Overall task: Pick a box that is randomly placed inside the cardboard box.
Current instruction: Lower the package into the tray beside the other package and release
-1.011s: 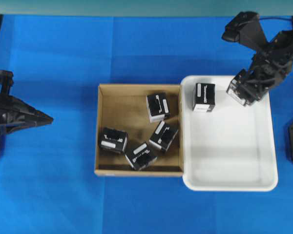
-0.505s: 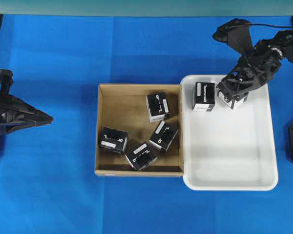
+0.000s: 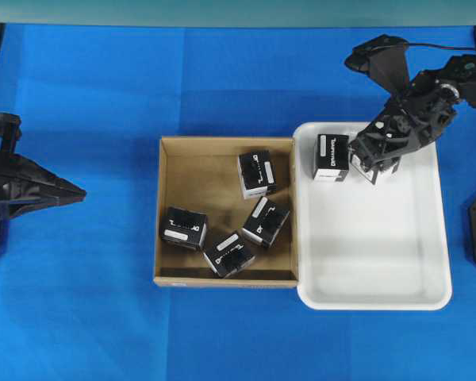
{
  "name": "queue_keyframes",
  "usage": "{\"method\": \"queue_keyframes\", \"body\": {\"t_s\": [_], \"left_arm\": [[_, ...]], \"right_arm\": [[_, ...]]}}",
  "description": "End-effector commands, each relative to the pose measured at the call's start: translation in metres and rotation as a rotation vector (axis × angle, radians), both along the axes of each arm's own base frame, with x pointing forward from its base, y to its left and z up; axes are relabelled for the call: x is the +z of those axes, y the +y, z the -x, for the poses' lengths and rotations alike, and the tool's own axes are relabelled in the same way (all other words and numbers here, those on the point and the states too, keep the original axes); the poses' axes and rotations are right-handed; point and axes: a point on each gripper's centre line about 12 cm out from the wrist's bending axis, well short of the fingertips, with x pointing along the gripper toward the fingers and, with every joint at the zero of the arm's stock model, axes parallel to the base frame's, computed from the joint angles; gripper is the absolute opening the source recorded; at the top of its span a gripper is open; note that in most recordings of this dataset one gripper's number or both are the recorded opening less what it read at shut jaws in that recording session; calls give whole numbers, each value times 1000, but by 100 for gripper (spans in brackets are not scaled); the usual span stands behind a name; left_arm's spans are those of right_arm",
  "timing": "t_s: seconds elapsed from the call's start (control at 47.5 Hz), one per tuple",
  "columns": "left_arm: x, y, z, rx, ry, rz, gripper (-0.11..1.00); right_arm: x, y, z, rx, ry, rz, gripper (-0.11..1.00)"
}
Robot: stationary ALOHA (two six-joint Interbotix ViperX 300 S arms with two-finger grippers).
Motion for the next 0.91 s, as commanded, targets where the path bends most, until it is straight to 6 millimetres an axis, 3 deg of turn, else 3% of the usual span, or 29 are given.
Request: {"method": "queue_keyframes", "body": {"t_s": [0.0, 0.105, 0.358, 0.695, 0.884], "left_arm": [[11, 0, -2, 0, -26, 1, -7], [11, 0, -2, 0, -26, 3, -7], [11, 0, -2, 0, -28, 3, -7], [11, 0, -2, 0, -28, 3, -7], [11, 0, -2, 0, -28, 3, -7]], "right_arm": [[3, 3, -2, 10, 1, -8, 81], [5, 7, 0, 33, 26, -14, 99], [20, 10, 3, 64, 4, 23, 98], [75, 26, 1, 137, -182, 126, 98], [116, 44, -5, 293, -348, 237, 98]]}}
